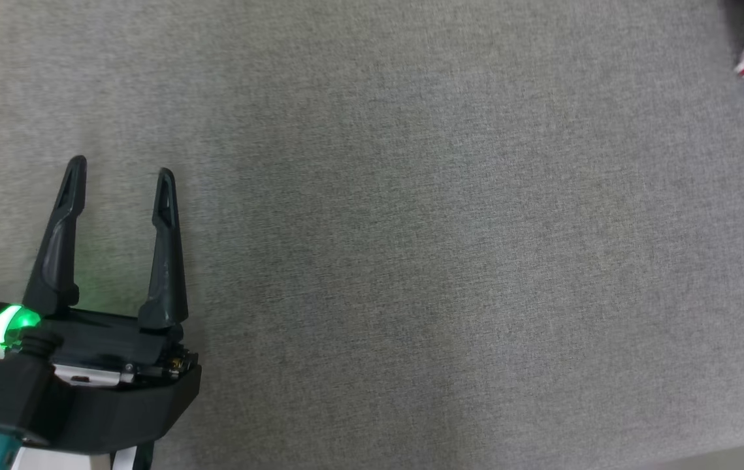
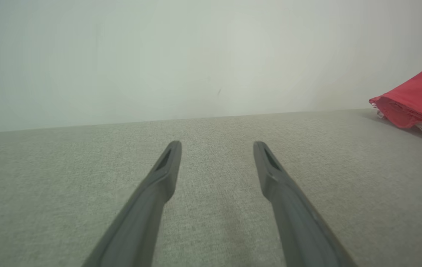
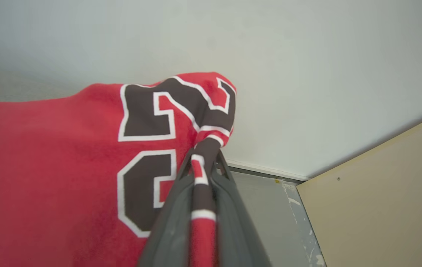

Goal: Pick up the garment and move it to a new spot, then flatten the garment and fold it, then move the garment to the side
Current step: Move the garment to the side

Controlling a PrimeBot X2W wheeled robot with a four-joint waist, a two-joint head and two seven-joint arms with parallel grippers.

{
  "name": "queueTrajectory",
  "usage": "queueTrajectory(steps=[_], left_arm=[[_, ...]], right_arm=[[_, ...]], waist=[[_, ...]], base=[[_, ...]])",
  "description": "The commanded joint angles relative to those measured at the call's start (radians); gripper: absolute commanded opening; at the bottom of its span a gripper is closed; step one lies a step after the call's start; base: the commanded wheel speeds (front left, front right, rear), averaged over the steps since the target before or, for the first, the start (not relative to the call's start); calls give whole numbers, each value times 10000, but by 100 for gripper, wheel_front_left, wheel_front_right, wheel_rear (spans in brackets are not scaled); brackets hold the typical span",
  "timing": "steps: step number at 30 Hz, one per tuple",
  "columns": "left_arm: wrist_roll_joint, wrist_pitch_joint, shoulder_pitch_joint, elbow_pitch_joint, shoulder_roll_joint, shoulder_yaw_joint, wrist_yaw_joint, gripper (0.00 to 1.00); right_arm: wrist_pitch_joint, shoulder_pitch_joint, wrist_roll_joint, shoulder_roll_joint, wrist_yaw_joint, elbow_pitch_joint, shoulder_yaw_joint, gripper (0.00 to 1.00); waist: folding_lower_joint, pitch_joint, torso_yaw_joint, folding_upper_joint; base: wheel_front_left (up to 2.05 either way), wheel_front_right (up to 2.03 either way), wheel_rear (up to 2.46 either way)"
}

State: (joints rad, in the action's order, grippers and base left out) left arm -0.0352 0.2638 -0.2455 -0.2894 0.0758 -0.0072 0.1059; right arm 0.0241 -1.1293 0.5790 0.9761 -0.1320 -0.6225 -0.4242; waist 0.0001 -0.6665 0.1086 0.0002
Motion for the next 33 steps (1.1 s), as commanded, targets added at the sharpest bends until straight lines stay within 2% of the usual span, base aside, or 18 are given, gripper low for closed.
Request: queueTrajectory(steps=[1, 7, 8, 9, 17, 24, 27, 33], left_arm=[[109, -1, -147, -120, 85, -6, 13, 100], [121, -1, -175, -237, 111, -83, 30, 100], [111, -1, -171, -233, 105, -101, 32, 100], [94, -1, -177, -218, 101, -119, 35, 100], [-133, -1, -130, 21, 15, -77, -56, 100], [-444, -1, 415, 490, -99, 78, -110, 100], [-530, -1, 788, 734, -127, 232, -130, 100], [-680, -2, 1809, 1103, -166, 658, -133, 100]], right_arm=[[-75, -158, -153, 130, 28, -140, -98, 0], [-199, -561, -284, -116, 28, -863, -139, 0], [-266, -625, -342, -157, 28, -1008, -166, 23], [-340, -690, -408, -214, 28, -1154, -181, 100], [-1382, -1064, -917, -666, 28, -1761, -178, 100], [-2433, -587, -803, -1192, 28, -1320, -306, 100], [-2689, -119, -696, -1711, 28, -950, -181, 100], [-2884, 1790, -834, -3076, 28, 252, 237, 100]], waist=[[-1, -290, 190, -2], [-1, -457, 192, -2], [-1, -470, 176, -2], [-1, -473, 157, -2], [-1, 86, 33, -2], [-1, 1518, -192, -2], [-1, 2320, -306, -2], [-1, 3980, -566, -2]], base=[[0, 0, 0], [0, 0, 0], [0, 0, 0], [0, 0, 0], [0, 0, 0], [0, 0, 0], [0, 0, 0], [0, 0, 0]])
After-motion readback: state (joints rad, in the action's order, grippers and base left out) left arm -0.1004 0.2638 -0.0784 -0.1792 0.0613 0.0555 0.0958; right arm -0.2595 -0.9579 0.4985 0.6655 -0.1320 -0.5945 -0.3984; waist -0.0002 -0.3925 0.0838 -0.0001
